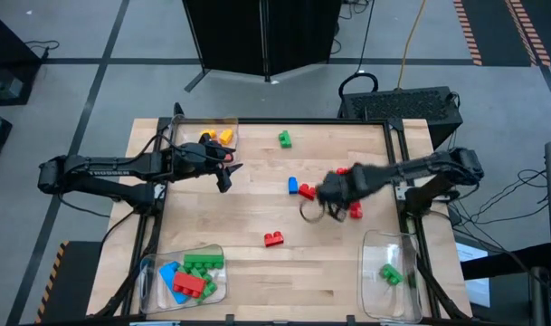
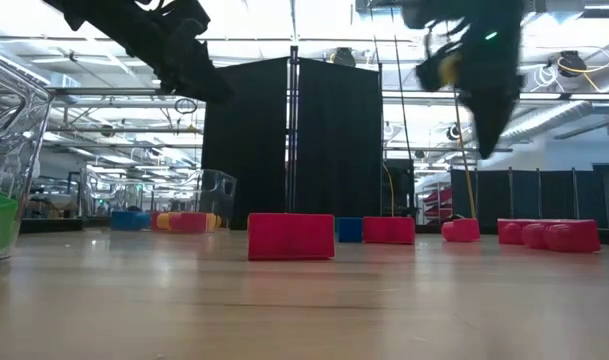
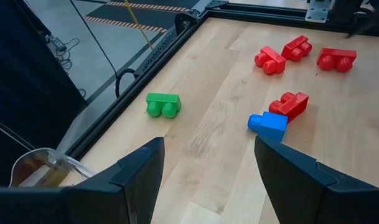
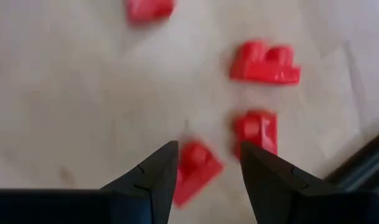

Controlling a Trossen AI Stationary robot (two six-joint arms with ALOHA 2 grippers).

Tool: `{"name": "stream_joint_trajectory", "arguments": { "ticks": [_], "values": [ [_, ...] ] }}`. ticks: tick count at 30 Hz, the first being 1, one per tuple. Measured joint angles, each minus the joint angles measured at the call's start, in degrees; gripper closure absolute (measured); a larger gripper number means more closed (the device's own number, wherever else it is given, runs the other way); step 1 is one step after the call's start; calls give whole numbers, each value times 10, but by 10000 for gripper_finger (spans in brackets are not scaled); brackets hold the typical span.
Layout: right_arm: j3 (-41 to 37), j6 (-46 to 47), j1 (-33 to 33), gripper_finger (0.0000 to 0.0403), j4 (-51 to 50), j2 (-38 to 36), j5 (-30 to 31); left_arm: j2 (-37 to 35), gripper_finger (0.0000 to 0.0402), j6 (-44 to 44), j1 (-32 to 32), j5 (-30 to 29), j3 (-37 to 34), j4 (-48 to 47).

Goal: Sort blocks by size
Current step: Put the two-stud red game piece into the bottom right transparent bin

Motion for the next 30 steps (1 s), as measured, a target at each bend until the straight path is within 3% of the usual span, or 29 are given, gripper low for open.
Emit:
{"name": "stream_joint_trajectory", "arguments": {
  "ticks": [8, 15, 22, 30],
  "values": [
    [0, 0, -130, 242, 84, 0, 4, 0, 151, 0, 0, 0, 0, -9],
    [0, 6, -182, 242, 85, 0, 2, 0, 151, 5, 0, -3, 0, -28],
    [0, 125, -238, 242, 129, 4, -61, 0, 151, 5, 0, -3, 0, -26],
    [0, 156, -271, 238, 134, 46, -82, 0, 151, 6, 0, -2, 0, -26]
  ]
}}
